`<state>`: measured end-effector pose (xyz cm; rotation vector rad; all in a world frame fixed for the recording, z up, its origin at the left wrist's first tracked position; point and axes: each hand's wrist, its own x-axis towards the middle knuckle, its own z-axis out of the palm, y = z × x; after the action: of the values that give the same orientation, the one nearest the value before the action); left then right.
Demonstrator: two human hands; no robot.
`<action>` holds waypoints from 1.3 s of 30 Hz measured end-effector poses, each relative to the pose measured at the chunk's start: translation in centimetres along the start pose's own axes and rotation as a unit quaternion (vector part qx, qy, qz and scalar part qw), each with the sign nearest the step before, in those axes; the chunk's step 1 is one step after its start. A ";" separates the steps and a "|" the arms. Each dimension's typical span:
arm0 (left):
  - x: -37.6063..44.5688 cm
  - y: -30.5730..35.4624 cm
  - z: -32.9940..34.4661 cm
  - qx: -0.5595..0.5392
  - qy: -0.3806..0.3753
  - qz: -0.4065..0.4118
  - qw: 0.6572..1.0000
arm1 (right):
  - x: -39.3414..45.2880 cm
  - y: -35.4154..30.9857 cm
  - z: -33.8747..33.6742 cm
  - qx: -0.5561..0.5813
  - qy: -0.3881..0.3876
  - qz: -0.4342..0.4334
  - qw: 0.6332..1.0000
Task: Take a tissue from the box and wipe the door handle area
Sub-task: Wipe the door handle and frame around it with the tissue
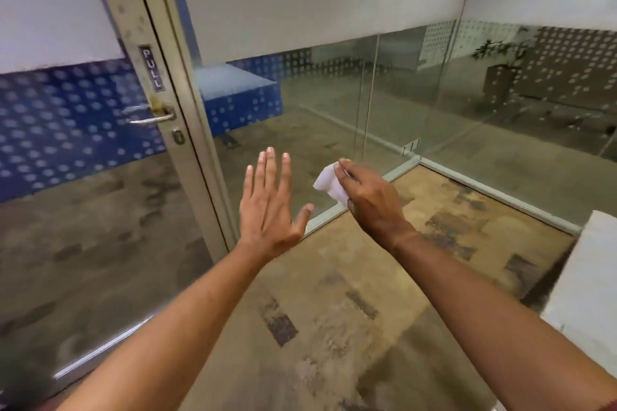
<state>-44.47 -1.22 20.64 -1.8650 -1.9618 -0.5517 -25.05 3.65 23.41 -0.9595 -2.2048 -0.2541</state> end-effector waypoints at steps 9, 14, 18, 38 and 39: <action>-1.9 -16.6 -1.8 0.059 0.007 -0.086 0.995 | 8.5 -12.9 9.2 0.054 0.021 -0.075 0.995; -1.4 -23.2 -1.7 0.087 0.012 -0.124 0.988 | 12.8 -17.0 14.0 0.094 0.013 -0.105 0.990; -0.1 -27.6 -0.5 0.107 0.015 -0.151 0.983 | 16.6 -18.6 18.2 0.124 0.015 -0.119 0.985; 13.7 -47.0 10.4 0.142 -0.014 -0.245 0.959 | 38.0 -20.8 37.6 0.219 -0.051 -0.136 0.965; 14.4 -48.0 10.7 0.149 -0.007 -0.245 0.958 | 38.8 -21.1 38.3 0.216 -0.052 -0.138 0.965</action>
<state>-93.14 14.53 17.87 -1.2068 -2.3742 -0.3464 -78.60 27.10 23.75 -0.4358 -2.3521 0.1548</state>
